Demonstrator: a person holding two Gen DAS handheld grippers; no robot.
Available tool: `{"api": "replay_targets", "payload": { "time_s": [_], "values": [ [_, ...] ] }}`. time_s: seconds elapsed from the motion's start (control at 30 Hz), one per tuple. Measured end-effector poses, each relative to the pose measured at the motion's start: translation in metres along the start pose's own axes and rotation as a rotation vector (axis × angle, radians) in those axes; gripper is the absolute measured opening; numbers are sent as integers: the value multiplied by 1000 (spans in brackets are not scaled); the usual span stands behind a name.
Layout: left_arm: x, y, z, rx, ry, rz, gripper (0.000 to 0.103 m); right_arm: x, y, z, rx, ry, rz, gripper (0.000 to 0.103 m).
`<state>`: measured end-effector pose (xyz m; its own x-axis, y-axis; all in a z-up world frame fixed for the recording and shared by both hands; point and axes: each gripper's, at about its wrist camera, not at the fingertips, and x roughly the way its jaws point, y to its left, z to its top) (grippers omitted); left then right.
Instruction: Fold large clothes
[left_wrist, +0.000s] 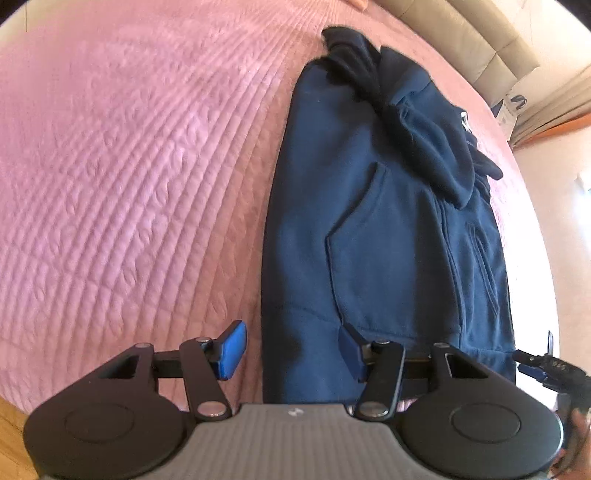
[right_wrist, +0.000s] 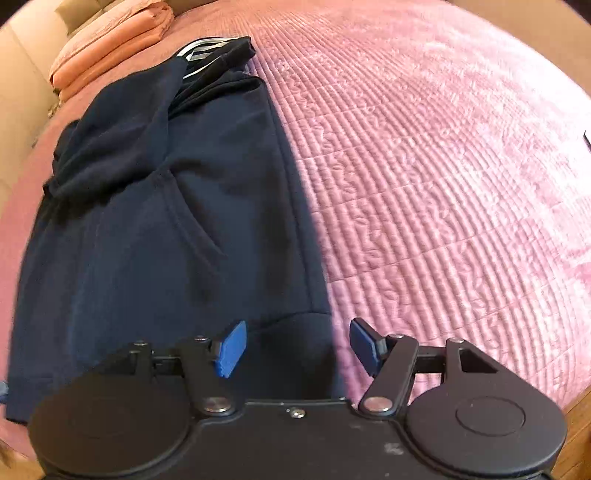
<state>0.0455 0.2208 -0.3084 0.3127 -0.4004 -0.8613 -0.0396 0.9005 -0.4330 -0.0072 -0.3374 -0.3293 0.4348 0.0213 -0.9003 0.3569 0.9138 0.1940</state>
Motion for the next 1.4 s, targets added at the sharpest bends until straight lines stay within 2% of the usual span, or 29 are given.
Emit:
{"api": "replay_targets", "payload": {
  "time_s": [0.1, 0.2, 0.4, 0.47, 0.5, 0.53, 0.57, 0.6, 0.63, 0.73, 0.9, 1.07, 1.17, 1.27, 1.4],
  "values": [
    [5, 7, -4, -40, 8, -23, 57, 1, -7, -4, -21, 1, -9, 75],
    [20, 17, -6, -121, 59, -144, 57, 6, -17, -4, -2, 17, -10, 75],
    [37, 20, -11, -182, 89, -252, 57, 26, -28, -8, 86, 80, 58, 78],
    [42, 24, -13, -222, 92, -280, 56, 29, -26, -10, 66, 70, 72, 80],
    [44, 25, -15, -237, 88, -286, 52, 28, -24, -11, 49, 68, 78, 77],
    [45, 25, -16, -247, 85, -287, 47, 27, -23, -12, 37, 66, 88, 60],
    [46, 25, -17, -249, 87, -274, 31, 26, -22, -12, 24, 70, 114, 47],
    [50, 23, -18, -242, 97, -253, 9, 25, -23, -12, 16, 79, 144, 30],
    [52, 22, -19, -243, 108, -252, 7, 24, -23, -11, 11, 82, 163, 21],
    [53, 20, -19, -282, 91, -279, 6, 20, -21, -10, 11, 69, 190, 13],
    [34, 11, -4, -324, 28, -330, 5, 2, -24, 7, 24, 59, 256, 12],
    [12, -14, 38, -320, -44, -390, 6, -16, -16, 49, 31, 36, 333, 11],
    [2, -33, 78, -294, -127, -414, 6, -22, -7, 88, 47, -19, 388, 11],
    [-3, -45, 133, -295, -235, -452, 6, -21, 0, 141, 70, -102, 438, 11],
    [15, -69, 223, -226, -352, -461, 7, 9, 16, 222, 75, -194, 483, 11]
  ]
}}
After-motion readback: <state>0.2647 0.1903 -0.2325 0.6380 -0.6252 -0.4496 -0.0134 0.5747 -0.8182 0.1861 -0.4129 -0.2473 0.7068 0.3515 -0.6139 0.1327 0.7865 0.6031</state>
